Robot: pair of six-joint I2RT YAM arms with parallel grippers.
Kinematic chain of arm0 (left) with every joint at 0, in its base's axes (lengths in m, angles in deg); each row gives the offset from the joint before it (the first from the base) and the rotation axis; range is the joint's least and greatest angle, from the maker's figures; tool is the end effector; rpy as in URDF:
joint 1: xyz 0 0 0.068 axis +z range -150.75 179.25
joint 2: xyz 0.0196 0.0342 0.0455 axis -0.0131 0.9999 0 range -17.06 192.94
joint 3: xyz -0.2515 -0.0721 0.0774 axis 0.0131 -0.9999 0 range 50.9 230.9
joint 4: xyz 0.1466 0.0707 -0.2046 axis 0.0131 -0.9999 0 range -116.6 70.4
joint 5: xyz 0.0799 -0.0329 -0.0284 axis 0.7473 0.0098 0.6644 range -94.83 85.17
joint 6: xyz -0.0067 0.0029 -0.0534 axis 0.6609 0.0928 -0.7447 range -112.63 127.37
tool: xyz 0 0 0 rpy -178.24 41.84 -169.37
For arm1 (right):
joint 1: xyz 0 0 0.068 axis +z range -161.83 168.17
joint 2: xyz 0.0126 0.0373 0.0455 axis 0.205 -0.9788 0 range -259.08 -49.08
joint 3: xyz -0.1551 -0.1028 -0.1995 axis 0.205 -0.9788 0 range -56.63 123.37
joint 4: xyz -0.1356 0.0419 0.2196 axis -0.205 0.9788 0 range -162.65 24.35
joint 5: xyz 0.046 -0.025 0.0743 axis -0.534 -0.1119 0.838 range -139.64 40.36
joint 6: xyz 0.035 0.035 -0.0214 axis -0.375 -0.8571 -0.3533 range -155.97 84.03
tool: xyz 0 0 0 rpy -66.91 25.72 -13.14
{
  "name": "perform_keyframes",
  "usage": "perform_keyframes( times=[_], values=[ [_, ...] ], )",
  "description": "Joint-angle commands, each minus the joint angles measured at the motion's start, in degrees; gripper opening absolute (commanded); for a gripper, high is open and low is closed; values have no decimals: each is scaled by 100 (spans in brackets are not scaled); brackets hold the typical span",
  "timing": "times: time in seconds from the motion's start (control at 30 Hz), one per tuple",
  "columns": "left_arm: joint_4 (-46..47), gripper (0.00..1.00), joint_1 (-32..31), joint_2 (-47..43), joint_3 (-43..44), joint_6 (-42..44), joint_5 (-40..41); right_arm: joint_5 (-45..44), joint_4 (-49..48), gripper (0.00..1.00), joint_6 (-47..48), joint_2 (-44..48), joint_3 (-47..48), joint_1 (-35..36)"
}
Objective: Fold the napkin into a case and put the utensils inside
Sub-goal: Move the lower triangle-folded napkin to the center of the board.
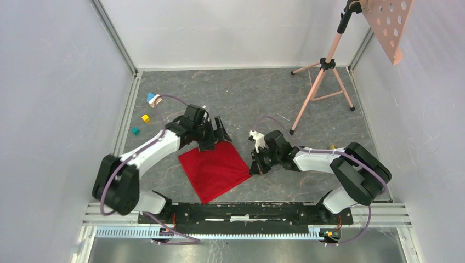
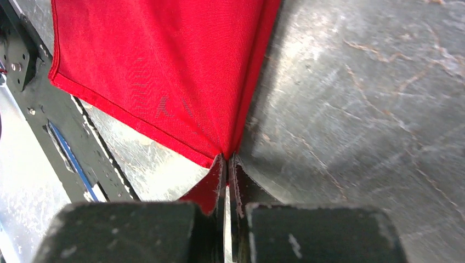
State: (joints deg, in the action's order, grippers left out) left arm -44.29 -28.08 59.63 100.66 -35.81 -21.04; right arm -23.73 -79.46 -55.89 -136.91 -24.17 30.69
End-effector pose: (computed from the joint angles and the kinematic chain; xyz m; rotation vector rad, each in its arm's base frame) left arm 0.2371 -0.1338 0.2281 -0.2335 2.6222 -0.8340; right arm 0.1875 0.1930 0.1303 -0.7220 2.4733 1.0084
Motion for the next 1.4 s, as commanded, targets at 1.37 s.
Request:
perform_keyframes(
  times=[1.37],
  values=[
    [2589, 79, -39, 4088, 2072, -1272, -582, -553, 1471, 1, 1443, 97, -114, -1181]
  ],
)
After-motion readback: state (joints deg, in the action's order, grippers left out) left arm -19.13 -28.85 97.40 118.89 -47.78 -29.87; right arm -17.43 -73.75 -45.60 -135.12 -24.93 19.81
